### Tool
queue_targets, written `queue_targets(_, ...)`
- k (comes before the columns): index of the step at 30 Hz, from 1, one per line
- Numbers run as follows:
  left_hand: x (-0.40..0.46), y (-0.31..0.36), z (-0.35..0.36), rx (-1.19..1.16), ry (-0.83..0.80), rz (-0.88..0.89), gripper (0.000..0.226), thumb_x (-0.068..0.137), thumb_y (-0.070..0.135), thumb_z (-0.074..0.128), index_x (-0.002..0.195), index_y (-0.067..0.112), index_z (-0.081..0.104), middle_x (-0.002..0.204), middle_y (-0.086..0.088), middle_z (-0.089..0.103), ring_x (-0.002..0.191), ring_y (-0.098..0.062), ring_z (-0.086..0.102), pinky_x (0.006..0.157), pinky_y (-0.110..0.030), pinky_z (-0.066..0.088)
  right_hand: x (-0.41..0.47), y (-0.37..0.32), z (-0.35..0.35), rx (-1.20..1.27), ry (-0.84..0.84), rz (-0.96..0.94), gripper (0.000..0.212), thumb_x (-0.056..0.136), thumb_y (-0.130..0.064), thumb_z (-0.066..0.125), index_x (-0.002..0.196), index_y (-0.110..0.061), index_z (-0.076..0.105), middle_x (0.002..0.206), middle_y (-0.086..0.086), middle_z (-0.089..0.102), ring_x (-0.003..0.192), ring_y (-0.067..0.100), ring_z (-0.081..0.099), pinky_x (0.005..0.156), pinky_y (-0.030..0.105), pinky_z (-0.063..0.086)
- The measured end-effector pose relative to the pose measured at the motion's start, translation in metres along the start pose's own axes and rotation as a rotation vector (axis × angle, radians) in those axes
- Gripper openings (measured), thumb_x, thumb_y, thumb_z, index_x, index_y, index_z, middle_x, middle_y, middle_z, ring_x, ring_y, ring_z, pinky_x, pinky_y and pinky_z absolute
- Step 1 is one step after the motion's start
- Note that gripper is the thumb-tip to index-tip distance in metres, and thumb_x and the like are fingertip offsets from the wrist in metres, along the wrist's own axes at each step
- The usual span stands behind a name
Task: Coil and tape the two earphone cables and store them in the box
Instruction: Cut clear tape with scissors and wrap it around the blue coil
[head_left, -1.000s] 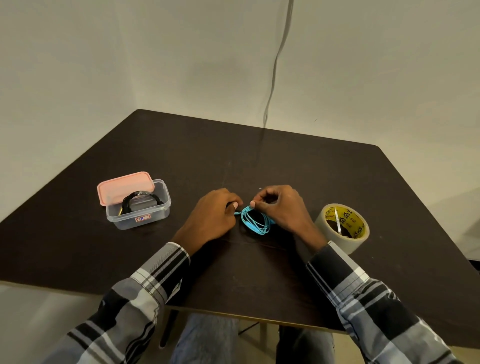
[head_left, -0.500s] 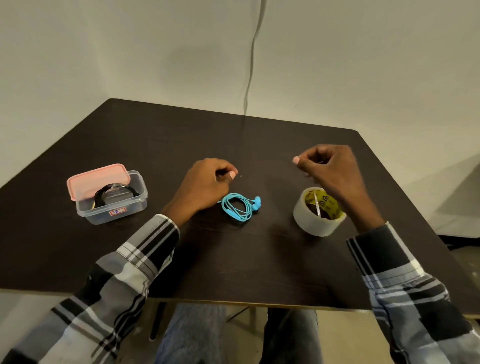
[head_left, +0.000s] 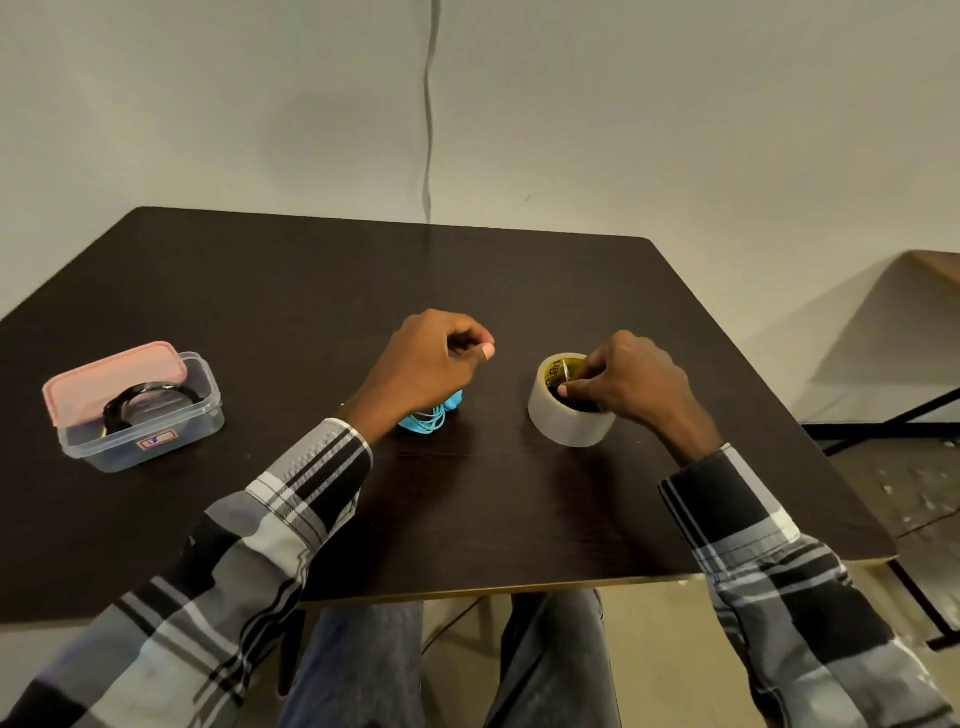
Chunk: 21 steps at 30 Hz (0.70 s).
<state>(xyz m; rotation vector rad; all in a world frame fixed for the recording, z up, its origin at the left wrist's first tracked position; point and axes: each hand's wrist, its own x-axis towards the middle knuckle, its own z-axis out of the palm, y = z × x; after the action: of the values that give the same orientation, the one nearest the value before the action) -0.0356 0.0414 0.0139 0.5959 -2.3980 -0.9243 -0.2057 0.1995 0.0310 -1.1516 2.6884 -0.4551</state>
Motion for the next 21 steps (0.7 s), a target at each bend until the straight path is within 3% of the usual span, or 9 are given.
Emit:
queue_targets(2, 0.001, 0.003, 0.002, -0.007, -0.008, 0.003, 0.013, 0.090, 0.025, 0.068, 0.100, 0.021, 0.074, 0.093, 0.008, 0.072, 0.088, -0.003, 0.066, 0.080, -0.023, 0.055, -0.001, 0.000, 0.004, -0.017, 0.018, 0.013, 0.026, 0.082, -0.046, 0.076, 0.101, -0.029, 0.078, 0.105, -0.005, 0.070, 0.089, 0.015, 0.060, 0.065, 0.029, 0.044)
queue_targets(6, 0.001, 0.006, 0.005, -0.028, -0.027, 0.006, 0.014, 0.088, 0.024, 0.070, 0.100, 0.020, 0.074, 0.090, 0.008, 0.072, 0.086, -0.003, 0.066, 0.080, -0.025, 0.056, 0.000, 0.001, 0.007, 0.011, 0.038, 0.021, 0.021, 0.081, -0.044, 0.077, 0.098, -0.030, 0.078, 0.105, -0.003, 0.071, 0.094, 0.018, 0.063, 0.074, 0.036, 0.052)
queue_targets(10, 0.004, 0.015, 0.009, -0.073, -0.046, 0.029, 0.015, 0.086, 0.024, 0.072, 0.100, 0.019, 0.074, 0.088, 0.006, 0.072, 0.083, -0.006, 0.067, 0.080, -0.028, 0.058, -0.002, -0.001, -0.004, 0.127, 0.045, -0.041, 0.010, 0.084, -0.038, 0.076, 0.089, -0.030, 0.076, 0.096, -0.006, 0.074, 0.086, 0.010, 0.066, 0.079, 0.041, 0.059)
queue_targets(15, 0.012, 0.040, 0.016, -0.183, -0.047, 0.076, 0.026, 0.083, 0.038, 0.073, 0.099, 0.018, 0.075, 0.085, 0.004, 0.073, 0.080, -0.012, 0.068, 0.075, -0.034, 0.059, -0.009, -0.013, -0.023, 0.256, 0.112, -0.178, 0.007, 0.083, -0.038, 0.076, 0.082, -0.031, 0.077, 0.083, -0.011, 0.075, 0.081, 0.008, 0.070, 0.077, 0.043, 0.061)
queue_targets(18, 0.018, 0.052, 0.020, -0.221, 0.004, 0.083, 0.019, 0.085, 0.032, 0.073, 0.094, 0.015, 0.076, 0.080, 0.003, 0.073, 0.076, -0.014, 0.069, 0.072, -0.039, 0.060, -0.014, -0.023, -0.033, 0.288, 0.136, -0.251, 0.004, 0.085, -0.034, 0.075, 0.081, -0.033, 0.077, 0.082, -0.011, 0.074, 0.080, 0.008, 0.069, 0.075, 0.040, 0.060)
queue_targets(21, 0.022, 0.059, 0.023, -0.362, 0.056, 0.031, 0.013, 0.085, 0.021, 0.074, 0.090, 0.009, 0.076, 0.075, -0.003, 0.074, 0.071, -0.018, 0.071, 0.066, -0.033, 0.059, -0.017, -0.020, -0.037, 0.320, 0.183, -0.271, 0.011, 0.084, -0.035, 0.076, 0.091, -0.028, 0.080, 0.081, -0.011, 0.075, 0.073, 0.003, 0.067, 0.069, 0.034, 0.056)
